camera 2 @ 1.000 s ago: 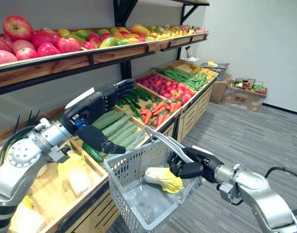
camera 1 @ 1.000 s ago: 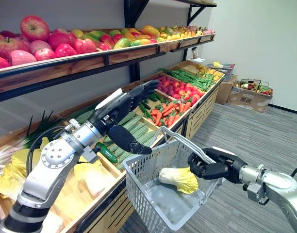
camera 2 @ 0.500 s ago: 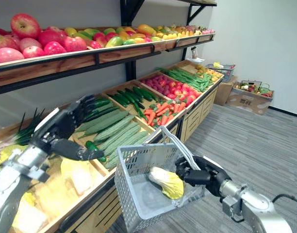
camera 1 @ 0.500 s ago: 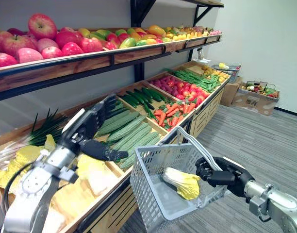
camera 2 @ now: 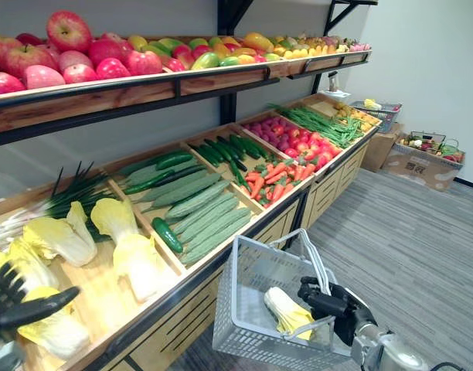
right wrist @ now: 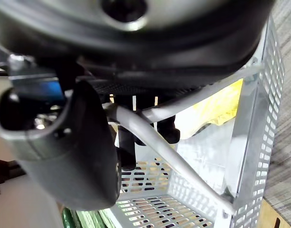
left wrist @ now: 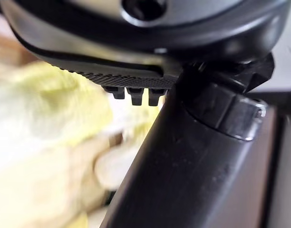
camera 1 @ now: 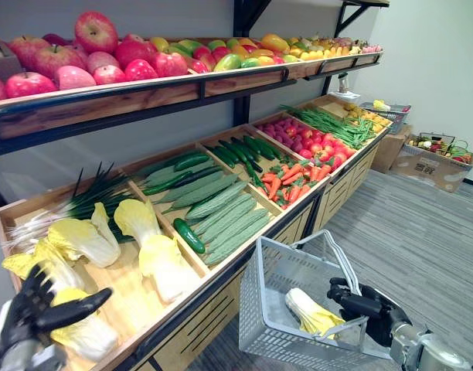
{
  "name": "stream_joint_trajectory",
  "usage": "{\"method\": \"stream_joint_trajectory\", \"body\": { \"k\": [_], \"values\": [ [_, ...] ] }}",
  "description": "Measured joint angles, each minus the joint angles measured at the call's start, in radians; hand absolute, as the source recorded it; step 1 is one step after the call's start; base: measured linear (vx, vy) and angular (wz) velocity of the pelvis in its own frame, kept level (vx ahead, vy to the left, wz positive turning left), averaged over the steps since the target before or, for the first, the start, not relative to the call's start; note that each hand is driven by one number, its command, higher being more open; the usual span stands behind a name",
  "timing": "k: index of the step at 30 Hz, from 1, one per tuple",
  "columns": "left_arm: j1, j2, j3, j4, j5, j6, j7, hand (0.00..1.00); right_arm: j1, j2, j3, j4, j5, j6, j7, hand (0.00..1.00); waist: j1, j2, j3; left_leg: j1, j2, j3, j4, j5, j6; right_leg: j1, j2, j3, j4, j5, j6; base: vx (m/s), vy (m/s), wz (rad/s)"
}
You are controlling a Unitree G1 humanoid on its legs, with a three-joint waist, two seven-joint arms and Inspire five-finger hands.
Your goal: Pick vegetable in the basket
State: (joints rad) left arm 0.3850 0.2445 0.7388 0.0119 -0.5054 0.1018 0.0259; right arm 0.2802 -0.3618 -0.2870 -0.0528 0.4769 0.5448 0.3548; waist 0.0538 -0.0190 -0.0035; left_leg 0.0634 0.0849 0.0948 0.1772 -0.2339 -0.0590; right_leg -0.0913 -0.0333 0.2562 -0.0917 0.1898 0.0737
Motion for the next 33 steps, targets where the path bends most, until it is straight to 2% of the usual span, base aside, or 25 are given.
{"method": "stream_joint_trajectory", "body": {
  "k": [4, 7, 10, 12, 14, 17, 19, 23, 28, 30, 33],
  "values": [
    [-0.001, -0.016, 0.124, 0.131, -0.027, -0.096, 0.132, 1.0, 0.002, 0.012, -0.005, 0.031, 0.04, -0.007, -0.046, 0.0, 0.004, 0.006, 0.004, -0.003, -0.009, -0.02, 0.001, 0.001, 0.003, 0.005, -0.009, -0.014, 0.0, -0.004, 0.004, 0.0, 0.039, 0.13],
    [-0.003, -0.044, 0.197, 0.237, -0.044, -0.21, 0.3, 1.0, 0.002, 0.045, -0.007, 0.044, 0.075, -0.019, -0.085, 0.0, 0.012, 0.009, 0.007, -0.002, -0.012, -0.029, 0.001, 0.003, 0.005, 0.005, -0.015, -0.025, 0.0, -0.005, 0.008, 0.02, 0.033, 0.09],
    [-0.007, -0.104, 0.208, 0.322, -0.061, -0.281, 0.361, 1.0, 0.01, 0.076, -0.009, 0.045, 0.076, -0.029, -0.113, 0.0, 0.016, 0.013, 0.007, -0.001, -0.015, -0.035, 0.0, 0.006, 0.008, 0.008, -0.02, -0.032, 0.0, -0.007, 0.011, 0.02, 0.025, 0.08],
    [-0.007, -0.183, 0.21, 0.44, -0.107, -0.332, 0.385, 1.0, 0.021, 0.102, -0.01, 0.045, 0.076, -0.036, -0.133, 0.0, 0.017, 0.011, 0.008, -0.001, -0.019, -0.039, -0.003, 0.007, 0.011, 0.01, -0.024, -0.037, 0.0, -0.009, 0.015, 0.01, 0.029, 0.06],
    [-0.007, -0.231, 0.204, 0.556, -0.137, -0.351, 0.391, 1.0, 0.033, 0.121, -0.011, 0.046, 0.076, -0.042, -0.144, 0.0, 0.015, 0.005, 0.008, 0.0, -0.019, -0.041, -0.004, 0.007, 0.011, 0.011, -0.025, -0.038, 0.001, -0.011, 0.018, 0.0, 0.028, 0.04],
    [-0.007, -0.266, 0.177, 0.708, -0.215, -0.352, 0.377, 1.0, 0.046, 0.138, -0.01, 0.055, 0.076, -0.045, -0.148, 0.0, 0.013, -0.012, 0.012, 0.001, -0.019, -0.042, -0.007, 0.007, 0.01, 0.009, -0.025, -0.039, 0.001, -0.012, 0.019, 0.0, 0.009, 0.01],
    [-0.008, -0.292, 0.175, 0.817, -0.275, -0.354, 0.333, 1.0, 0.046, 0.154, -0.01, 0.084, 0.076, -0.055, -0.159, 0.0, 0.004, -0.024, 0.012, 0.007, -0.019, -0.037, -0.015, 0.008, 0.01, 0.008, -0.025, -0.036, 0.001, -0.013, 0.019, 0.0, 0.019, -0.05],
    [-0.013, -0.302, 0.104, 0.939, -0.294, -0.342, 0.281, 1.0, 0.046, 0.167, -0.009, 0.166, 0.114, -0.109, -0.197, 0.0, -0.006, -0.027, 0.014, 0.008, -0.02, -0.027, -0.026, 0.009, 0.008, 0.01, -0.025, -0.03, 0.0, -0.012, 0.021, 0.01, 0.019, -0.06],
    [-0.034, -0.31, -0.03, 0.972, -0.309, -0.277, 0.209, 1.0, 0.042, 0.171, -0.009, 0.312, 0.114, -0.184, -0.255, 0.0, -0.011, -0.003, 0.026, 0.018, -0.017, -0.021, -0.037, 0.011, 0.004, 0.01, -0.02, -0.026, 0.002, -0.012, 0.021, 0.03, 0.012, -0.04],
    [-0.058, -0.31, -0.109, 0.974, -0.304, -0.242, 0.184, 1.0, 0.038, 0.178, -0.008, 0.398, 0.113, -0.215, -0.281, 0.0, -0.013, 0.014, 0.039, 0.022, -0.015, -0.018, -0.037, 0.011, 0.004, 0.011, -0.017, -0.023, 0.004, -0.012, 0.021, 0.02, 0.012, -0.04],
    [-0.082, -0.308, -0.225, 0.973, -0.257, -0.198, 0.14, 1.0, 0.029, 0.205, -0.005, 0.53, 0.113, -0.244, -0.299, 0.0, -0.013, 0.024, 0.04, 0.023, -0.01, -0.016, -0.037, 0.01, 0.001, 0.013, -0.011, -0.021, 0.004, -0.013, 0.02, 0.0, 0.0, 0.0]
  ]
}}
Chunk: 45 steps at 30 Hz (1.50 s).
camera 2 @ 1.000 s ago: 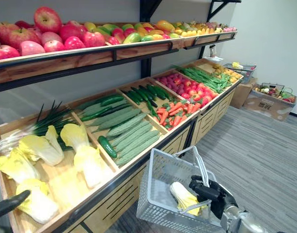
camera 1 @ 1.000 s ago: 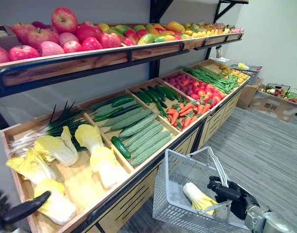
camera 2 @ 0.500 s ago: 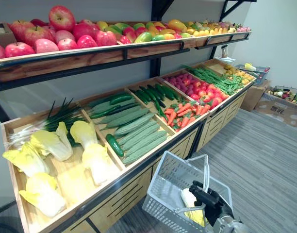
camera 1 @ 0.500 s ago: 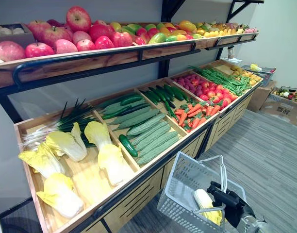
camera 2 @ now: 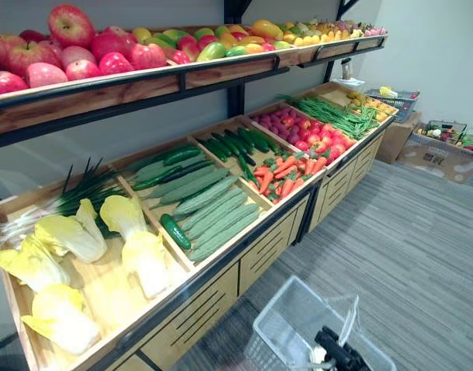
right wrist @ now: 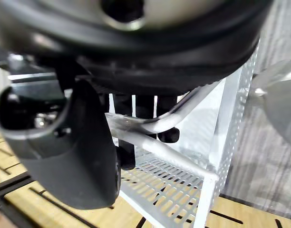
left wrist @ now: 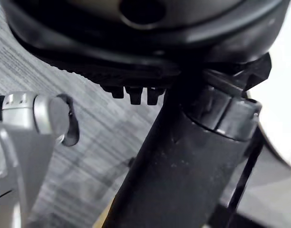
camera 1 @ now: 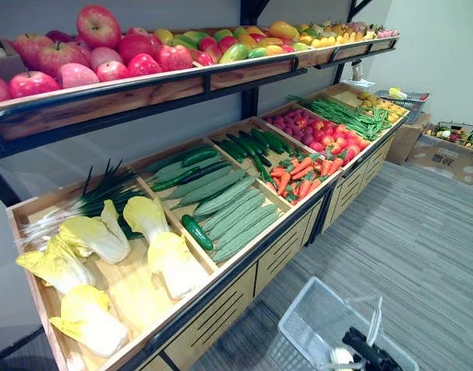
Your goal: Pick vegetable in the basket
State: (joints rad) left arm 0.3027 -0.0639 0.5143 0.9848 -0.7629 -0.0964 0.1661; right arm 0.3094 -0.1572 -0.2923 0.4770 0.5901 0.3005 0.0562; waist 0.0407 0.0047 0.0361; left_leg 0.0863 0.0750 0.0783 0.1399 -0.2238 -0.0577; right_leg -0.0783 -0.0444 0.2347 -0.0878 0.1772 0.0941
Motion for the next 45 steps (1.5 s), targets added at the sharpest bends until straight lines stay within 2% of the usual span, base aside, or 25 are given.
{"method": "stream_joint_trajectory", "body": {
  "k": [6, 10, 14, 17, 22, 28, 30, 31, 34, 37, 38, 39, 40, 41, 42, 43, 44, 45],
  "values": [
    [-0.035, 0.054, -0.148, 0.01, 0.057, 0.067, -0.047, 1.0, -0.08, 0.067, 0.009, 0.265, 0.0, -0.121, -0.013, 0.0, -0.003, -0.022, 0.012, 0.017, 0.011, 0.013, 0.004, -0.01, -0.016, 0.013, 0.011, 0.011, 0.0, -0.004, -0.008, -0.01, 0.002, -0.06],
    [-0.067, 0.083, -0.193, 0.054, 0.065, 0.106, -0.063, 1.0, -0.103, 0.091, 0.038, 0.397, 0.0, -0.157, -0.018, 0.0, -0.003, -0.018, 0.02, 0.02, 0.013, 0.02, 0.004, -0.015, -0.016, 0.013, 0.015, 0.017, 0.0, -0.004, -0.008, 0.03, 0.025, -0.05],
    [-0.085, 0.1, -0.223, 0.071, 0.066, 0.109, -0.063, 1.0, -0.126, 0.094, 0.038, 0.477, -0.009, -0.171, -0.017, 0.0, -0.004, -0.016, 0.032, 0.033, 0.014, 0.032, 0.003, -0.015, -0.008, 0.017, 0.018, 0.026, 0.002, -0.002, -0.005, 0.03, 0.032, -0.09],
    [-0.099, 0.107, -0.226, 0.071, 0.064, 0.105, -0.064, 1.0, -0.145, 0.091, 0.038, 0.52, -0.04, -0.17, -0.016, 0.0, -0.002, -0.03, 0.04, 0.037, 0.014, 0.044, 0.003, -0.019, -0.007, 0.019, 0.021, 0.032, 0.003, -0.002, -0.005, 0.01, 0.036, -0.07],
    [-0.107, 0.114, -0.234, 0.086, 0.065, 0.095, -0.065, 1.0, -0.148, 0.088, 0.034, 0.546, -0.041, -0.168, -0.016, 0.0, -0.003, -0.036, 0.043, 0.053, 0.019, 0.077, 0.006, -0.028, -0.006, 0.009, 0.035, 0.055, 0.029, -0.007, -0.011, 0.0, 0.038, -0.19],
    [-0.129, 0.132, -0.234, 0.1, 0.101, 0.084, -0.066, 1.0, -0.139, 0.107, -0.002, 0.558, -0.037, -0.172, -0.016, 0.0, -0.023, -0.059, 0.062, 0.058, 0.041, 0.153, 0.057, -0.065, -0.02, -0.022, 0.075, 0.11, 0.075, -0.016, -0.025, -0.01, 0.023, -0.34],
    [-0.136, 0.134, -0.233, 0.1, 0.107, 0.083, -0.066, 1.0, -0.132, 0.109, -0.002, 0.557, -0.037, -0.174, -0.016, 0.0, -0.031, -0.054, 0.069, 0.059, 0.046, 0.168, 0.069, -0.072, -0.019, -0.026, 0.082, 0.117, 0.081, -0.019, -0.029, -0.02, 0.018, -0.33],
    [-0.138, 0.135, -0.233, 0.1, 0.107, 0.081, -0.066, 1.0, -0.121, 0.111, -0.002, 0.555, -0.037, -0.183, -0.015, 0.0, -0.035, -0.061, 0.074, 0.062, 0.051, 0.188, 0.076, -0.077, -0.019, -0.033, 0.085, 0.112, 0.084, -0.021, -0.033, -0.01, 0.022, -0.42],
    [-0.141, 0.135, -0.229, 0.1, 0.13, 0.076, -0.067, 1.0, -0.115, 0.117, -0.014, 0.55, -0.037, -0.198, -0.012, 0.0, -0.039, -0.051, 0.08, 0.086, 0.07, 0.269, 0.094, -0.103, -0.026, -0.051, 0.087, 0.05, 0.094, -0.012, -0.053, 0.01, 0.035, -0.74],
    [-0.155, 0.131, -0.222, 0.1, 0.168, 0.078, -0.068, 1.0, -0.103, 0.122, -0.033, 0.543, -0.037, -0.203, -0.013, 0.0, -0.048, -0.044, 0.084, 0.104, 0.087, 0.319, 0.099, -0.115, -0.034, -0.068, 0.1, 0.026, 0.098, -0.007, -0.056, 0.04, 0.025, -0.54],
    [-0.156, 0.127, -0.217, 0.1, 0.178, 0.078, -0.07, 1.0, -0.1, 0.123, -0.044, 0.539, -0.038, -0.204, -0.013, 0.0, -0.047, -0.039, 0.083, 0.118, 0.1, 0.346, 0.097, -0.118, -0.038, -0.081, 0.097, -0.042, 0.111, -0.008, -0.076, 0.1, 0.031, -0.83],
    [-0.155, 0.121, -0.2, 0.1, 0.185, 0.08, -0.074, 1.0, -0.099, 0.121, -0.06, 0.536, -0.038, -0.206, -0.013, 0.0, -0.048, -0.028, 0.087, 0.133, 0.108, 0.38, 0.103, -0.118, -0.039, -0.087, 0.086, -0.157, 0.147, -0.019, -0.107, 0.08, 0.02, -0.77],
    [-0.153, 0.121, -0.183, 0.1, 0.185, 0.084, -0.078, 1.0, -0.097, 0.121, -0.064, 0.536, -0.038, -0.208, -0.013, 0.0, -0.051, -0.028, 0.088, 0.138, 0.111, 0.388, 0.121, -0.118, -0.039, -0.089, 0.087, -0.191, 0.172, -0.016, -0.109, 0.13, 0.006, -0.9],
    [-0.153, 0.123, -0.162, 0.098, 0.185, 0.083, -0.079, 1.0, -0.089, 0.121, -0.061, 0.536, -0.04, -0.207, -0.012, 0.0, -0.051, -0.049, 0.09, 0.132, 0.114, 0.385, 0.205, -0.106, -0.016, -0.092, 0.086, -0.233, 0.215, -0.011, -0.108, 0.06, -0.023, -1.09],
    [-0.161, 0.129, -0.135, 0.097, 0.185, 0.084, -0.086, 1.0, -0.082, 0.133, -0.046, 0.541, -0.042, -0.208, -0.013, 0.0, -0.037, -0.079, 0.084, 0.084, 0.085, 0.356, 0.272, -0.123, 0.056, -0.088, 0.067, -0.205, 0.183, 0.033, -0.119, 0.02, -0.059, -1.22],
    [-0.165, 0.127, -0.13, 0.097, 0.185, 0.084, -0.088, 1.0, -0.081, 0.126, -0.041, 0.537, -0.045, -0.206, -0.011, 0.0, -0.028, -0.063, 0.075, 0.066, 0.069, 0.32, 0.202, -0.119, 0.078, -0.079, 0.077, -0.183, 0.128, 0.08, -0.088, -0.08, -0.053, -1.28],
    [-0.178, 0.105, -0.113, 0.08, 0.184, 0.085, -0.093, 1.0, -0.085, 0.104, -0.05, 0.52, -0.049, -0.2, -0.011, 0.0, -0.026, -0.008, 0.085, 0.066, 0.108, 0.324, 0.143, -0.087, 0.041, -0.106, 0.098, -0.225, 0.256, -0.031, -0.104, -0.06, -0.024, -0.65],
    [-0.192, 0.116, -0.113, 0.062, 0.184, 0.085, -0.097, 1.0, -0.089, 0.118, -0.094, 0.521, -0.046, -0.202, -0.017, 0.0, -0.05, -0.008, 0.091, 0.067, 0.104, 0.326, 0.135, -0.089, 0.034, -0.154, 0.05, -0.275, 0.506, -0.219, -0.112, -0.01, 0.011, -0.27]
  ]
}}
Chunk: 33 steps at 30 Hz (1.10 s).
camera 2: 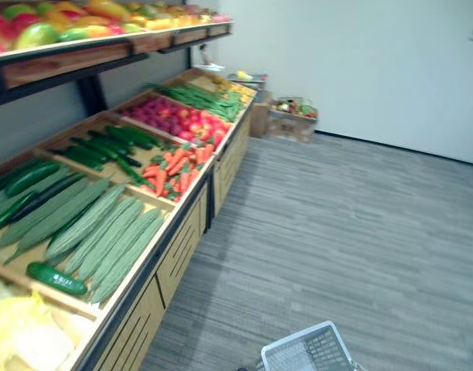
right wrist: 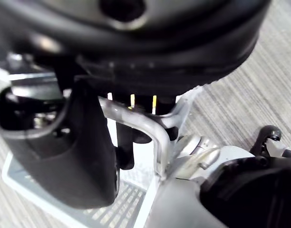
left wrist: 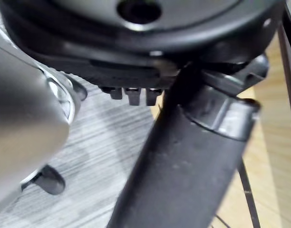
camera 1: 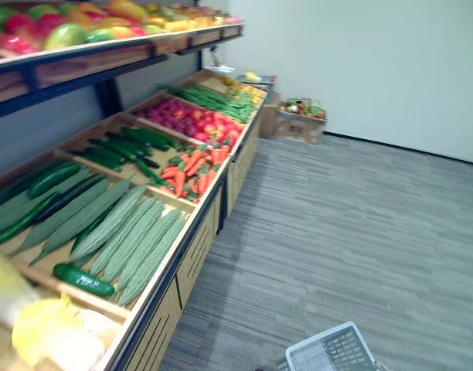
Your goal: Pick vegetable in the basket
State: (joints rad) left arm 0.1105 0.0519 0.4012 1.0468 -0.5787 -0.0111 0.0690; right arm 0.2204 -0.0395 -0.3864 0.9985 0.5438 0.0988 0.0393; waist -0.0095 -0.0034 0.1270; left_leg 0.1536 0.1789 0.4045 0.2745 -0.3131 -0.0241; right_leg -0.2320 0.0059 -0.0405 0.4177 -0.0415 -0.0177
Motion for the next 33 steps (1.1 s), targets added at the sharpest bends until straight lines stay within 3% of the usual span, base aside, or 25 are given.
{"method": "stream_joint_trajectory", "body": {
  "k": [2, 3, 4, 6, 9, 10, 13, 15, 19, 22, 25, 26, 28, 29, 30, 31, 32, 33],
  "values": [
    [-0.002, 0.02, 0.0, -0.001, 0.0, 0.002, -0.011, 1.0, 0.009, -0.001, -0.054, 0.051, 0.011, 0.011, -0.006, 0.0, -0.007, -0.005, -0.001, 0.027, 0.003, 0.005, -0.012, 0.01, -0.017, 0.001, -0.082, -0.057, 0.222, -0.093, 0.006, 0.12, -0.018, 0.1],
    [0.01, 0.031, 0.007, -0.001, 0.0, 0.003, -0.013, 1.0, 0.011, -0.002, -0.066, 0.081, 0.015, 0.007, -0.013, 0.0, -0.005, -0.02, -0.003, 0.038, -0.002, 0.017, -0.009, 0.014, -0.025, 0.011, -0.114, -0.073, 0.234, -0.1, 0.029, 0.23, -0.091, -0.51],
    [0.015, 0.043, 0.013, 0.018, 0.0, 0.009, -0.009, 1.0, 0.009, -0.01, -0.063, 0.094, 0.006, 0.005, -0.015, 0.0, -0.004, -0.032, -0.006, 0.038, -0.004, 0.028, -0.014, 0.025, -0.026, 0.013, -0.094, -0.1, 0.202, -0.104, 0.026, 0.19, -0.104, -0.78],
    [0.029, 0.04, 0.01, 0.051, -0.001, 0.026, -0.009, 1.0, -0.001, -0.037, -0.053, 0.108, 0.0, 0.006, -0.005, 0.0, 0.001, -0.015, -0.011, 0.034, 0.008, 0.04, -0.034, 0.06, -0.014, 0.054, -0.06, -0.104, 0.073, -0.098, 0.018, 0.11, -0.12, -0.98],
    [0.041, 0.01, -0.013, 0.06, -0.007, 0.034, -0.009, 1.0, -0.01, -0.048, -0.027, 0.125, -0.037, 0.014, -0.005, 0.0, 0.002, -0.021, -0.009, 0.037, 0.01, 0.06, -0.061, 0.095, -0.037, 0.118, -0.024, -0.103, -0.134, -0.093, 0.011, 0.02, -0.113, -0.68],
    [0.039, 0.005, -0.031, 0.062, -0.012, 0.031, -0.009, 1.0, -0.013, -0.05, -0.022, 0.129, -0.041, 0.019, -0.005, 0.0, 0.001, -0.013, -0.008, 0.035, 0.026, 0.058, -0.067, 0.11, -0.049, 0.146, 0.004, -0.092, -0.217, -0.044, 0.004, -0.02, -0.121, -0.37],
    [0.038, 0.021, -0.058, 0.053, -0.006, 0.018, -0.013, 1.0, -0.011, -0.043, -0.002, 0.134, -0.041, 0.028, -0.004, 0.0, 0.002, -0.034, -0.02, -0.001, 0.024, 0.049, -0.071, 0.161, -0.056, 0.203, 0.019, -0.081, -0.423, 0.074, -0.001, -0.08, -0.122, -0.14],
    [0.036, 0.024, -0.079, 0.044, -0.001, 0.012, -0.013, 1.0, -0.023, -0.051, 0.031, 0.132, -0.041, 0.028, -0.004, 0.0, 0.003, -0.036, -0.021, -0.031, 0.024, 0.048, -0.084, 0.161, -0.057, 0.207, 0.028, -0.076, -0.515, 0.132, 0.0, -0.13, -0.079, -0.06],
    [0.02, 0.031, -0.121, 0.044, -0.002, 0.012, -0.007, 1.0, -0.053, -0.063, 0.064, 0.116, -0.031, 0.047, 0.003, 0.0, 0.004, -0.036, -0.007, -0.039, 0.023, 0.025, -0.136, 0.16, -0.061, 0.179, 0.039, -0.08, -0.523, 0.154, 0.001, -0.17, -0.053, 0.05],
    [0.014, 0.031, -0.122, 0.046, 0.001, 0.012, -0.011, 1.0, -0.053, -0.068, 0.065, 0.107, 0.011, 0.055, 0.01, 0.0, 0.005, -0.031, -0.005, -0.033, 0.028, -0.015, -0.18, 0.14, -0.105, 0.176, 0.048, -0.106, -0.523, 0.161, 0.003, -0.17, 0.01, 0.21],
    [0.012, 0.035, -0.12, 0.052, 0.032, 0.006, -0.011, 1.0, -0.042, -0.074, 0.082, 0.106, 0.05, 0.056, 0.024, 0.0, 0.005, -0.027, -0.002, -0.035, 0.032, -0.01, -0.152, 0.119, -0.112, 0.184, 0.045, -0.101, -0.52, 0.169, 0.004, -0.12, 0.023, -0.08],
    [0.012, 0.032, -0.119, 0.059, 0.031, -0.001, -0.011, 1.0, -0.039, -0.079, 0.086, 0.105, 0.05, 0.056, 0.035, 0.0, 0.005, -0.017, 0.0, -0.038, 0.047, 0.002, -0.119, 0.097, -0.116, 0.184, 0.057, -0.093, -0.51, 0.168, 0.002, -0.05, -0.021, -0.35],
    [0.019, 0.02, -0.117, 0.074, 0.034, -0.002, -0.011, 1.0, -0.03, -0.09, 0.096, 0.095, 0.049, 0.058, 0.045, 0.0, 0.002, 0.015, 0.009, -0.035, 0.087, 0.024, -0.042, 0.075, -0.134, 0.172, 0.082, -0.083, -0.454, 0.14, -0.033, 0.0, -0.002, -0.41],
    [0.023, 0.032, -0.095, 0.08, 0.039, -0.003, -0.015, 1.0, -0.029, -0.085, 0.097, 0.099, 0.049, 0.059, 0.045, 0.0, -0.003, 0.01, 0.013, -0.096, 0.104, -0.022, 0.127, 0.076, -0.106, 0.154, 0.078, -0.061, -0.404, 0.111, -0.044, 0.01, -0.007, -0.57],
    [0.024, 0.038, -0.076, 0.078, 0.038, -0.008, -0.027, 1.0, -0.031, -0.089, 0.097, 0.099, 0.047, 0.067, 0.049, 0.0, 0.007, -0.023, 0.017, -0.197, 0.075, -0.161, 0.285, 0.067, -0.053, 0.147, 0.058, -0.014, -0.376, 0.099, -0.046, 0.0, -0.012, -0.78],
    [0.031, 0.035, -0.076, 0.077, 0.038, -0.012, -0.031, 1.0, -0.036, -0.101, 0.099, 0.101, 0.045, 0.071, 0.052, 0.0, 0.019, -0.028, 0.022, -0.209, 0.037, -0.225, 0.275, 0.041, -0.061, 0.147, 0.051, 0.022, -0.372, 0.098, -0.044, 0.0, -0.031, -1.26],
    [0.044, 0.023, -0.076, 0.078, 0.038, -0.015, -0.038, 1.0, -0.051, -0.123, 0.102, 0.106, 0.034, 0.073, 0.063, 0.0, 0.028, -0.014, 0.035, -0.21, -0.014, -0.287, 0.205, 0.022, -0.071, 0.157, 0.049, 0.074, -0.373, 0.098, -0.042, 0.03, 0.012, -1.11],
    [0.051, 0.015, -0.078, 0.079, 0.038, -0.015, -0.04, 1.0, -0.05, -0.136, 0.102, 0.105, 0.022, 0.072, 0.069, 0.0, 0.024, -0.002, 0.035, -0.21, -0.028, -0.31, 0.159, 0.023, -0.071, 0.166, 0.051, 0.084, -0.382, 0.101, -0.038, 0.06, 0.053, -1.13]
  ]
}}
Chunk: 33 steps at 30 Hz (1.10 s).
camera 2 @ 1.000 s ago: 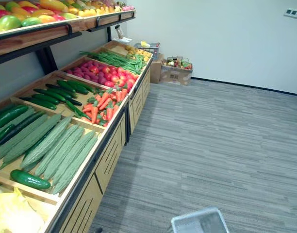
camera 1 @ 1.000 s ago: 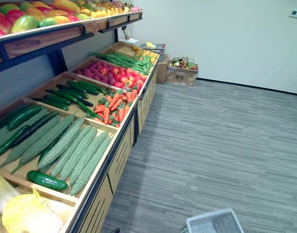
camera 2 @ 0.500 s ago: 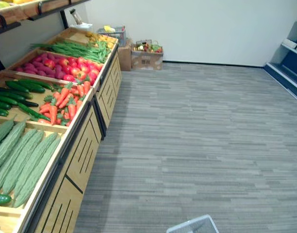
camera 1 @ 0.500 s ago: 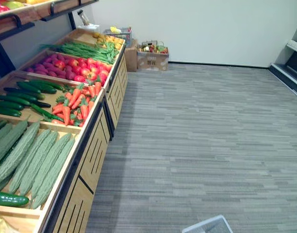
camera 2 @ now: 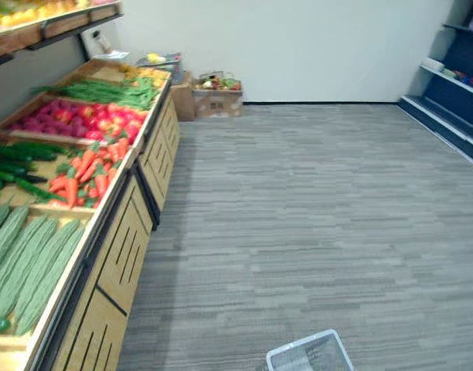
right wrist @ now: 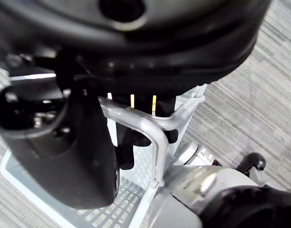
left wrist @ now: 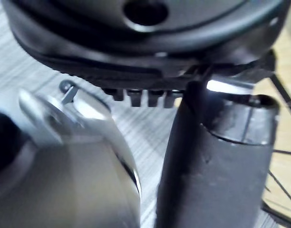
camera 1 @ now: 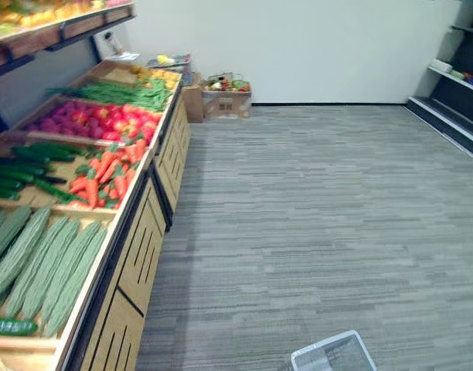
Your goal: Pick vegetable in the basket
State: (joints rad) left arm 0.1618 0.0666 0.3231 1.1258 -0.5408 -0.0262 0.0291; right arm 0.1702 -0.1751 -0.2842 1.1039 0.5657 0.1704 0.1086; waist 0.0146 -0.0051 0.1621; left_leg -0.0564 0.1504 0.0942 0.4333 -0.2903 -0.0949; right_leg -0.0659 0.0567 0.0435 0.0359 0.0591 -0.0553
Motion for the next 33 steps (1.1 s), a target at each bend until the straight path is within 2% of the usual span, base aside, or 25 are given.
{"method": "stream_joint_trajectory", "body": {
  "k": [1, 3, 4, 7, 8, 17, 18, 24, 26, 28, 29, 32, 33],
  "values": [
    [0.016, -0.011, -0.007, 0.001, 0.0, -0.007, -0.014, 1.0, 0.009, -0.028, 0.001, 0.0, -0.015, -0.007, 0.006, 0.0, -0.011, 0.034, -0.002, -0.004, -0.01, -0.034, -0.11, 0.029, 0.007, 0.015, 0.018, 0.02, -0.008, 0.0, 0.005, 0.05, 0.064, -0.64],
    [0.017, -0.007, -0.025, 0.001, 0.002, -0.009, -0.026, 1.0, 0.018, -0.027, 0.001, -0.001, -0.014, -0.008, 0.006, 0.0, -0.013, 0.052, -0.014, -0.009, 0.001, -0.046, -0.129, 0.101, 0.008, 0.017, 0.049, 0.049, -0.006, -0.003, 0.011, 0.07, 0.084, -0.6],
    [0.015, 0.002, -0.034, 0.004, 0.001, -0.006, -0.028, 1.0, 0.026, -0.01, 0.001, -0.002, -0.013, -0.008, 0.008, 0.0, -0.028, 0.035, -0.026, -0.006, -0.007, -0.044, -0.164, 0.105, 0.011, 0.015, 0.04, 0.046, -0.01, -0.004, 0.016, 0.08, 0.054, -0.29],
    [-0.022, 0.019, -0.046, -0.001, -0.002, -0.008, -0.04, 1.0, 0.044, 0.019, -0.002, 0.002, -0.001, -0.01, 0.011, 0.0, -0.03, 0.007, -0.037, 0.035, -0.037, -0.04, -0.274, 0.137, 0.016, -0.003, 0.012, 0.042, -0.011, -0.014, 0.027, 0.05, 0.001, 0.08],
    [-0.071, 0.037, -0.143, 0.037, -0.062, -0.037, -0.016, 1.0, -0.002, 0.017, 0.061, 0.047, -0.016, -0.037, 0.013, 0.0, -0.032, -0.035, -0.065, 0.083, -0.07, -0.054, -0.373, 0.184, 0.032, 0.053, -0.02, -0.018, -0.112, -0.001, 0.057, 0.0, 0.0, 0.0],
    [-0.062, 0.038, -0.143, 0.035, -0.059, -0.037, -0.016, 1.0, -0.001, 0.018, 0.06, 0.049, -0.026, -0.035, 0.009, 0.0, -0.031, -0.036, -0.067, 0.091, -0.073, -0.062, -0.376, 0.183, 0.034, 0.075, -0.024, -0.037, -0.136, -0.004, 0.061, -0.01, 0.006, 0.06],
    [-0.06, 0.038, -0.143, 0.035, -0.056, -0.036, -0.015, 1.0, -0.002, 0.019, 0.057, 0.049, -0.038, -0.034, 0.008, 0.0, -0.031, -0.035, -0.067, 0.094, -0.067, -0.068, -0.377, 0.183, 0.033, 0.08, -0.025, -0.047, -0.137, -0.014, 0.049, 0.0, 0.002, 0.19],
    [-0.023, 0.035, -0.144, 0.027, -0.031, -0.024, -0.014, 1.0, -0.015, 0.024, -0.011, 0.05, -0.133, -0.028, -0.033, 0.0, -0.02, -0.002, -0.081, 0.16, -0.047, -0.066, -0.41, 0.18, 0.025, 0.129, -0.019, -0.098, -0.128, -0.048, 0.058, 0.07, 0.009, 0.07],
    [-0.014, 0.035, -0.146, 0.027, -0.003, -0.013, -0.015, 1.0, -0.023, 0.02, -0.012, 0.05, -0.146, -0.027, -0.044, 0.0, -0.016, 0.006, -0.081, 0.186, -0.038, -0.038, -0.406, 0.169, 0.012, 0.143, -0.009, -0.085, -0.112, -0.05, 0.061, 0.12, 0.009, -0.26],
    [0.002, 0.029, -0.141, 0.031, 0.003, -0.002, -0.017, 1.0, -0.043, 0.018, -0.012, 0.05, -0.172, -0.03, -0.048, 0.0, 0.002, 0.018, -0.078, 0.21, -0.024, 0.015, -0.375, 0.154, 0.012, 0.136, 0.007, -0.102, -0.063, -0.053, 0.064, 0.09, -0.021, -0.72],
    [0.007, 0.028, -0.14, 0.032, 0.002, -0.002, -0.017, 1.0, -0.047, 0.018, -0.012, 0.049, -0.172, -0.031, -0.048, 0.0, 0.006, 0.018, -0.075, 0.218, -0.02, 0.035, -0.352, 0.146, 0.012, 0.132, 0.008, -0.109, -0.028, -0.068, 0.071, 0.05, -0.045, -0.7],
    [0.008, 0.03, -0.143, 0.03, 0.007, -0.006, -0.028, 1.0, -0.044, 0.019, -0.024, 0.049, -0.172, -0.032, -0.048, 0.0, 0.001, 0.017, -0.069, 0.222, -0.029, 0.042, -0.283, 0.081, 0.034, 0.063, -0.013, -0.135, 0.189, -0.186, 0.088, -0.04, 0.003, -0.17],
    [0.006, 0.034, -0.141, 0.023, 0.014, -0.007, -0.035, 1.0, -0.044, 0.026, -0.034, 0.05, -0.17, -0.034, -0.051, 0.0, 0.001, 0.005, -0.06, 0.223, -0.039, 0.042, -0.271, 0.048, 0.047, 0.005, -0.04, -0.15, 0.327, -0.238, 0.1, -0.08, 0.056, -0.04]
  ]
}}
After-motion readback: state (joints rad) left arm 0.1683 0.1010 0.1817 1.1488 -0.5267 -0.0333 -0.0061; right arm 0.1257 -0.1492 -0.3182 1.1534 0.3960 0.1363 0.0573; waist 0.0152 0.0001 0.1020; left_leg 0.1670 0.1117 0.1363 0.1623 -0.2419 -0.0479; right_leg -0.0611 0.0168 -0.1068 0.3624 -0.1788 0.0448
